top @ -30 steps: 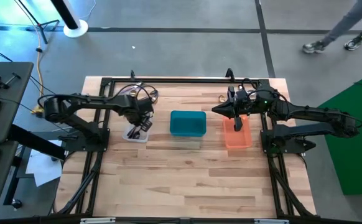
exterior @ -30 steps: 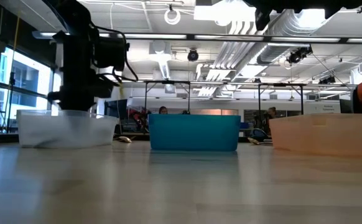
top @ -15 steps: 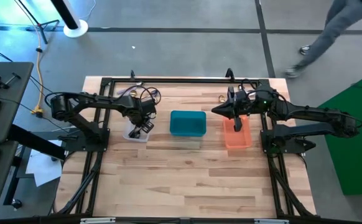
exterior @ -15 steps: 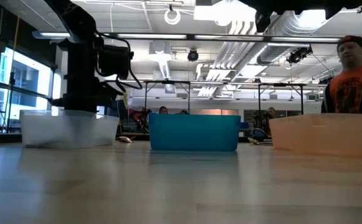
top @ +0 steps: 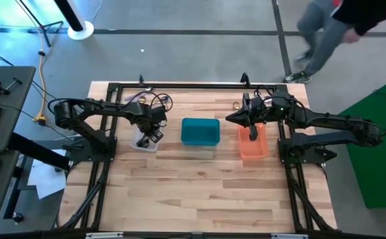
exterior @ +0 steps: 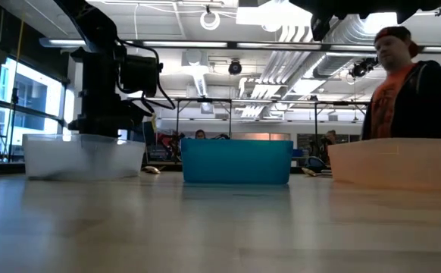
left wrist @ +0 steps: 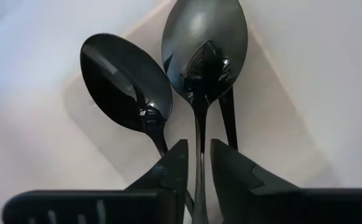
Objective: Sort silverware by color (type)
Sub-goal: Put the black spoon into the transparent bin
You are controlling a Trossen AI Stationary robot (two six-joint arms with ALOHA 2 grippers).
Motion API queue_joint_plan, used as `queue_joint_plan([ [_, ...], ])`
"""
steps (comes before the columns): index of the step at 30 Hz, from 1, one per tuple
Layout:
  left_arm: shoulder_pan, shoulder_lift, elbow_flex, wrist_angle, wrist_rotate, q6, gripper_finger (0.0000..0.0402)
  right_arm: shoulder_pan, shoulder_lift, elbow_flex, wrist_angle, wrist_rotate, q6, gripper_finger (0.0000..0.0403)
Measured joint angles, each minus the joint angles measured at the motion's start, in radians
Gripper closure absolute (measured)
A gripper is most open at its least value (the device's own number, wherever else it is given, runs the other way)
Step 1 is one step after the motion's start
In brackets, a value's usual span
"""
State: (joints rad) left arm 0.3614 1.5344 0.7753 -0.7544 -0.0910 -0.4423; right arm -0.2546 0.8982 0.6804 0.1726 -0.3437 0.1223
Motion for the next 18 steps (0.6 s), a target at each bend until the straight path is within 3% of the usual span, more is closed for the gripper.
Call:
queue_joint_plan([
  [10,0.013,-0.071,0.0,-0.012,0.001,0.0,0.0268,0.0,0.0,0.0,0.0,0.0,0.0,0.0403],
  [18,0.072,-0.265,0.0,-0.093,0.028,-0.001,0.0239,0.0,0.0,0.0,0.002,0.0,0.0,0.0403],
])
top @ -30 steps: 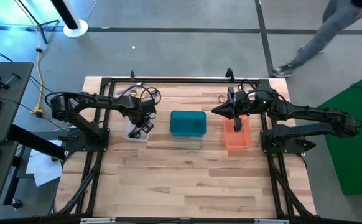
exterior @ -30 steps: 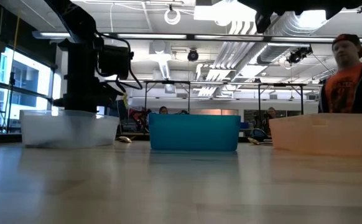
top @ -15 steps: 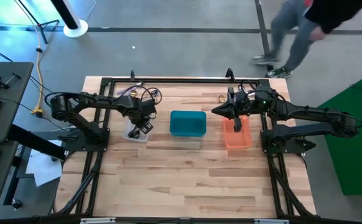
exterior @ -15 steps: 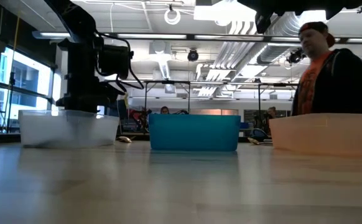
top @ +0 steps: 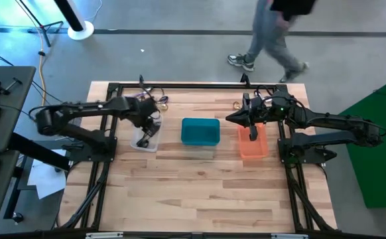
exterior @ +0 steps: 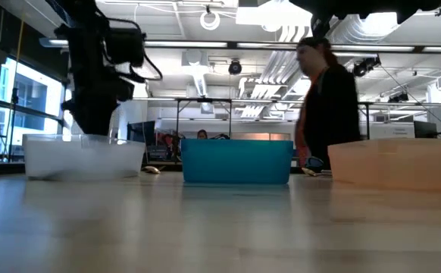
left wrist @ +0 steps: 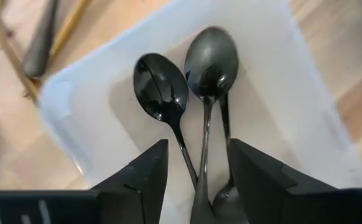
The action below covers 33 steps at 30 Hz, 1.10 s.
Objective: Sort silverware by color (type)
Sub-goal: Put the black spoon into the transparent bin
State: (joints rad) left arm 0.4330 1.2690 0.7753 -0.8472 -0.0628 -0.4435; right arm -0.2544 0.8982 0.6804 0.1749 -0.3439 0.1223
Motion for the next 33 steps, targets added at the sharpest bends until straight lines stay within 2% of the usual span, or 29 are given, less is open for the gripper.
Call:
queue_joint_plan([
  [5,0.025,-0.18,0.038,-0.005,0.06,-0.015,0.024,0.0,0.0,0.0,0.003,0.0,0.0,0.0403],
  [8,0.015,-0.284,0.095,0.054,0.062,0.012,0.0244,0.0,0.0,0.0,0.003,0.0,0.0,0.0403],
  [10,-0.005,-0.349,0.124,0.162,0.062,0.064,0.0247,0.0,0.0,0.0,0.003,0.0,0.0,0.0403],
  [14,-0.055,-0.455,0.131,0.496,0.064,0.17,0.025,0.0,0.0,0.0,0.013,0.0,0.0,0.0403],
  [18,-0.099,-0.49,0.131,0.713,0.084,0.258,0.025,0.0,0.0,0.0,0.039,0.0,0.013,0.0403],
  [22,-0.145,-0.496,0.121,0.785,0.139,0.312,0.0252,0.0,0.0,0.0,0.071,0.0,0.041,0.0403],
  [29,-0.215,-0.497,-0.093,1.065,0.147,0.242,0.0271,0.0,0.0,0.0,0.089,0.0,0.054,0.0403],
  [33,-0.236,-0.497,-0.145,1.136,0.147,0.261,0.0277,0.0,0.0,0.0,0.089,0.0,0.053,0.0403],
])
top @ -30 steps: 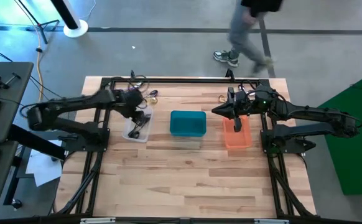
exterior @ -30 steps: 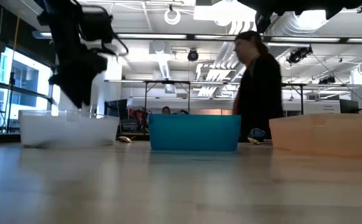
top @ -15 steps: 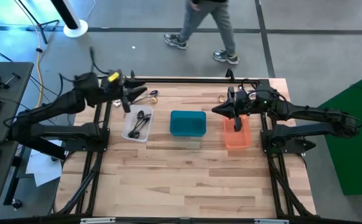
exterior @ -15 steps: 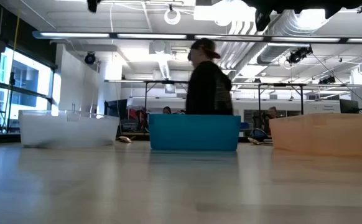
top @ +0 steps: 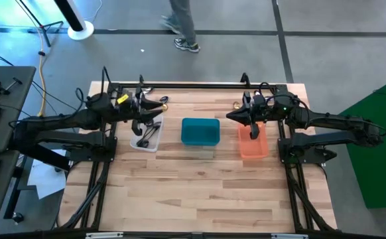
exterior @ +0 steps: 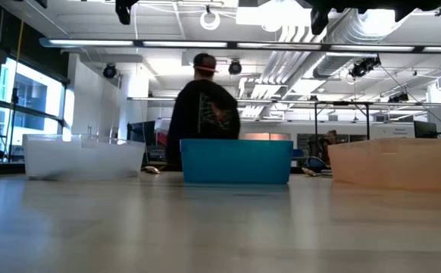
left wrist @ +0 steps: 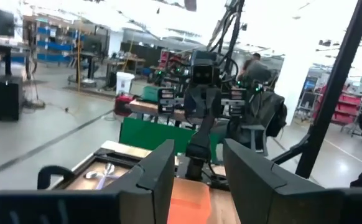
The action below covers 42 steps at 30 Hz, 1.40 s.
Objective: Sort silverware by color (type)
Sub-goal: Put the black spoon into the transparent bin
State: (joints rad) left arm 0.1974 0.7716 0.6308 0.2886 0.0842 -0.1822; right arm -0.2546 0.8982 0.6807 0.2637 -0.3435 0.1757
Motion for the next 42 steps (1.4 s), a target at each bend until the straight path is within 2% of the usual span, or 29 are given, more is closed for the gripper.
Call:
queue_joint_plan([
  [4,-0.004,0.0,0.0,-0.006,0.0,0.084,0.0277,0.0,0.0,0.0,0.0,0.0,0.0,0.0403],
  [12,-0.004,0.0,0.0,-0.016,0.013,0.149,0.029,0.0,0.0,0.0,-0.004,0.0,0.0,0.0403],
  [15,-0.004,0.0,0.0,-0.024,0.015,0.151,0.032,0.0,0.0,0.0,-0.004,0.0,0.0,0.0403],
  [20,-0.002,-0.001,0.0,-0.033,0.063,0.146,0.0393,0.0,0.0,0.0,-0.005,0.0,0.0,0.0402],
  [28,-0.002,0.0,-0.002,-0.082,0.064,0.126,0.04,0.0,0.0,0.0,-0.009,0.0,0.0,0.0402],
  [37,-0.002,-0.001,-0.111,0.066,0.063,0.034,0.0401,0.0,0.0,0.0,-0.012,0.0,0.0,0.0402],
  [42,-0.002,-0.001,-0.115,0.083,0.063,0.028,0.0402,0.0,0.0,0.0,-0.012,0.0,-0.001,0.0402],
])
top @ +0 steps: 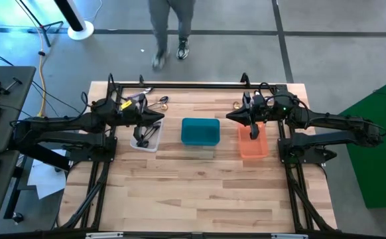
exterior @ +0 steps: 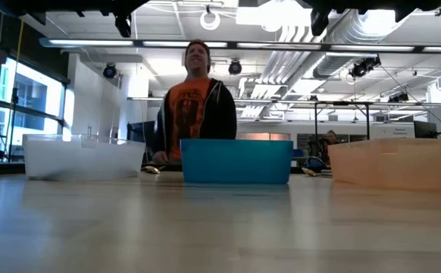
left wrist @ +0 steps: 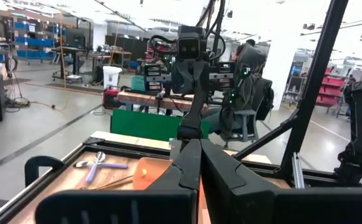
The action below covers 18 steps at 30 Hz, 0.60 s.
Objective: Sort silverware by color (type)
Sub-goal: Put the black spoon into the transparent bin
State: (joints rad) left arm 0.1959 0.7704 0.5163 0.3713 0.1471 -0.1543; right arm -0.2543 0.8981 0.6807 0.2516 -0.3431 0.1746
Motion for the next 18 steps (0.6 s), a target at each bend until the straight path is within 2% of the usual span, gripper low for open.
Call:
queue_joint_plan([
  [18,0.006,0.001,0.0,-0.005,-0.009,0.022,0.0401,0.0,0.018,0.0,0.003,0.0,-0.021,0.0402],
])
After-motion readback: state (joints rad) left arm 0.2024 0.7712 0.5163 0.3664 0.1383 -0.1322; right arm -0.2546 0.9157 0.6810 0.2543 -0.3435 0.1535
